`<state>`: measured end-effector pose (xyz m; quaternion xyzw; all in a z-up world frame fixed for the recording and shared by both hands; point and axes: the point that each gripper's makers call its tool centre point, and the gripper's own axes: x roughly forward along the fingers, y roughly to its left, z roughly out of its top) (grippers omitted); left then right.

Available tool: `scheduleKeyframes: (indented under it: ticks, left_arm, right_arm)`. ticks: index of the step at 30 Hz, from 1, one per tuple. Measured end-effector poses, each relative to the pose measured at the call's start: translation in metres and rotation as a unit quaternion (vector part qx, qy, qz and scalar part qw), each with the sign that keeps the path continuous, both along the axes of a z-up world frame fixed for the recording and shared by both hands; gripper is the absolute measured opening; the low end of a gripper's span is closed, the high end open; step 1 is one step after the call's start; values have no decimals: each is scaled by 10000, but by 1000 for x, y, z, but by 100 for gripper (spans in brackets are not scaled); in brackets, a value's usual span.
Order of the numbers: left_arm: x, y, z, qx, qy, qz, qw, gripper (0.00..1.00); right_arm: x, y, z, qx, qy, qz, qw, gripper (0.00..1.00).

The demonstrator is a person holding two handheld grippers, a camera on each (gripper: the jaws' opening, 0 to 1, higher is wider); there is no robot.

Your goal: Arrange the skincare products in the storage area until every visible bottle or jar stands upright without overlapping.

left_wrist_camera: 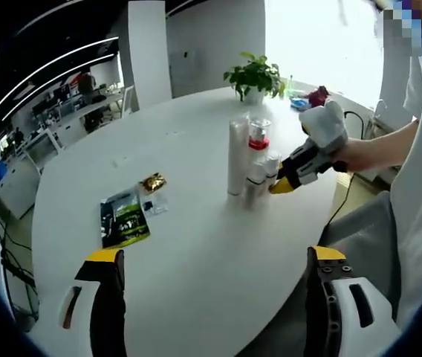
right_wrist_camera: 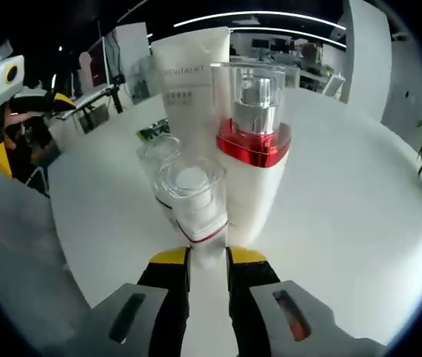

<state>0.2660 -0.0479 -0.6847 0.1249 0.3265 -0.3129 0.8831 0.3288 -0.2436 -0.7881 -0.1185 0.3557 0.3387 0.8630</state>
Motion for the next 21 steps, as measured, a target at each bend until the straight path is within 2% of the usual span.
scheduleKeyframes:
  ticks: [12,21]
  left_arm:
    - [-2,3,-1,44,1,33,10000,96]
    - [-1,5,3,56,-34,105,9999,96]
  right_arm:
    - [1,1,-2,-30,3,210,9998,21]
    - [-6,1,2,2,113,165,9998,31]
